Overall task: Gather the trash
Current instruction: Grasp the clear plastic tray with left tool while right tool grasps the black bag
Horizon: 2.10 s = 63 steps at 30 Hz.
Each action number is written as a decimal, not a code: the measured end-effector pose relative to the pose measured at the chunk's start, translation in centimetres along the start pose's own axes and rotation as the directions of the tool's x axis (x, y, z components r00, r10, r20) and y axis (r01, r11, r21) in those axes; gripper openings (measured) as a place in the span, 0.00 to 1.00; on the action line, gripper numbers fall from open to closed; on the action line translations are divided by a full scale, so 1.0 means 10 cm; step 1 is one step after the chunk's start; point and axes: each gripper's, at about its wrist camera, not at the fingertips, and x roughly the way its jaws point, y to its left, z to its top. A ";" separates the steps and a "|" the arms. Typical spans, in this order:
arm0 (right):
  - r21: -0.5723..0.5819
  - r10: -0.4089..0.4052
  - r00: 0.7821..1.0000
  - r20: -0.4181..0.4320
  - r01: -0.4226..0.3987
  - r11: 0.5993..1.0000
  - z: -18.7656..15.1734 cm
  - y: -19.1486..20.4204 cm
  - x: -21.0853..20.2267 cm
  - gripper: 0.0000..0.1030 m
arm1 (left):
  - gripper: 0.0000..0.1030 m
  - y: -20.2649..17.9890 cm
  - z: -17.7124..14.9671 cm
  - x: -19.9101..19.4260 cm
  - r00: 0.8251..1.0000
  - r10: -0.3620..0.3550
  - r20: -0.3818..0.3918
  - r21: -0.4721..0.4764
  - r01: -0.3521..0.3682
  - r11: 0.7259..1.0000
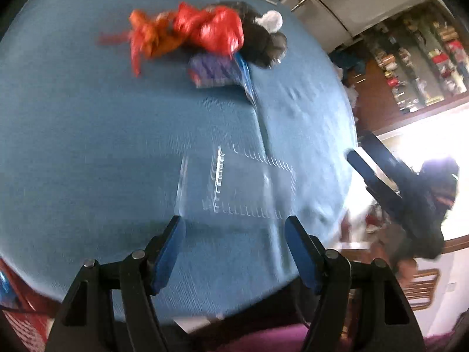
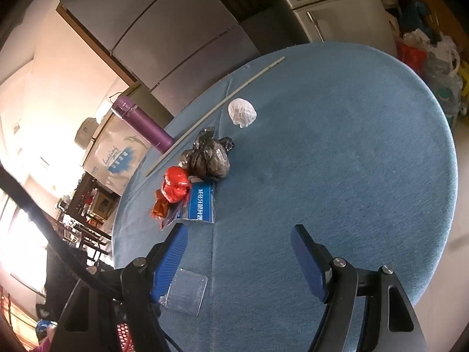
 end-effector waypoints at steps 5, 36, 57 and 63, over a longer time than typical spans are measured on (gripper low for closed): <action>0.002 -0.007 1.000 0.018 0.007 1.000 0.02 -0.03 -0.10 0.74 | 0.68 0.12 0.42 -0.02 0.998 0.032 0.055 -0.055 -0.029 0.998; 0.047 -0.021 1.000 0.004 0.021 0.999 0.00 -0.28 -0.18 0.74 | 0.70 -0.64 0.56 0.33 0.983 0.146 -0.113 0.746 -0.013 0.666; -0.018 0.060 0.988 -0.144 -0.063 0.998 0.87 0.25 1.31 0.74 | 0.59 0.02 0.45 0.03 0.995 0.097 0.018 0.503 -0.093 0.859; -0.044 0.030 0.979 -0.201 -0.040 0.998 0.85 0.39 1.66 0.45 | 0.55 0.01 0.34 0.08 0.993 0.110 0.052 0.483 -0.121 0.867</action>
